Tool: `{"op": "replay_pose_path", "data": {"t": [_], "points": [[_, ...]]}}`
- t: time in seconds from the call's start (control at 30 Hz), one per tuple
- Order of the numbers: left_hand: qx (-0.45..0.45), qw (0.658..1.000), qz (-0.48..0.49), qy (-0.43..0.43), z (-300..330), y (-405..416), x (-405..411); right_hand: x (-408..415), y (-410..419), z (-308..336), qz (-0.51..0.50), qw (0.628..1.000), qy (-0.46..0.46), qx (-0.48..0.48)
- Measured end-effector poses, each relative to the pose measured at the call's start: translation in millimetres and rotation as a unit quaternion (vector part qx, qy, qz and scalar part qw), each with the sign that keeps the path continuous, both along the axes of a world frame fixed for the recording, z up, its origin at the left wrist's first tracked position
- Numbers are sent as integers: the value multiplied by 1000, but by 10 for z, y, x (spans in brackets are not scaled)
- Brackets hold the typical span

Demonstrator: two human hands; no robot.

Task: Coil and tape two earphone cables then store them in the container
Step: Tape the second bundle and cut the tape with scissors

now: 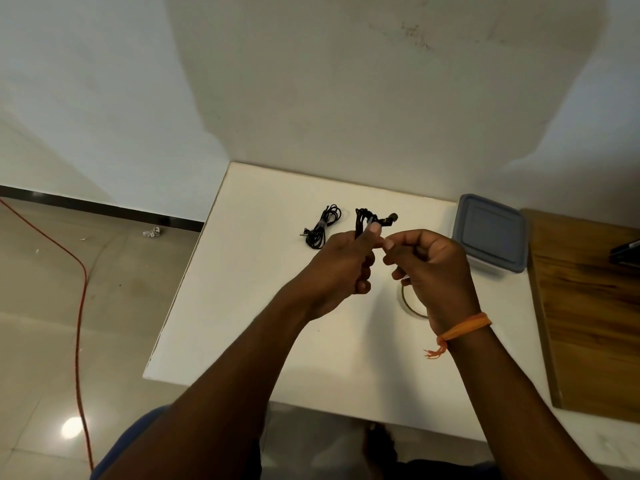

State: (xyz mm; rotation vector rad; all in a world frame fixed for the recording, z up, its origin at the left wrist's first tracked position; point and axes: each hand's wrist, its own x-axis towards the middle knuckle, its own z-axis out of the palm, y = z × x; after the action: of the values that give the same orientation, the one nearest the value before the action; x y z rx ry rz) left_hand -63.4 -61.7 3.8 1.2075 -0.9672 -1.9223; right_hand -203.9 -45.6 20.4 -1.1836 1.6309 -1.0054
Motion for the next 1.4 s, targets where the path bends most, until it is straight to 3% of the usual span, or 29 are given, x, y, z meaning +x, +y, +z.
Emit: {"op": "replay_pose_path", "data": {"t": [0.1,0.33,0.57,0.8,0.97,1.17,1.3,1.4], "points": [[-19,1000,5,20,10,-18,33,-2,-12,-16,-7,1000,4,-14],[-72,997,19,-32,-10,-23,58,-10,-23,-56,9,997,55,-44],[-60,998,10,-15,28,-47,119,-72,-39,42,75,997,-6,-24],[-56,996,61,-24,27,-49,73,-30,-20,31,50,998,-12,-29],[-26,997,73,2,8,-51,59,48,9,38,12,998,-60,26],[4,995,61,-74,14,-53,46,39,13,65,-31,990,-100,99],[33,996,51,-59,17,-46,30,38,14,61,-40,990,-68,117],[-17,996,63,-63,6,-30,-12,73,27,23,-33,990,-45,127]]}}
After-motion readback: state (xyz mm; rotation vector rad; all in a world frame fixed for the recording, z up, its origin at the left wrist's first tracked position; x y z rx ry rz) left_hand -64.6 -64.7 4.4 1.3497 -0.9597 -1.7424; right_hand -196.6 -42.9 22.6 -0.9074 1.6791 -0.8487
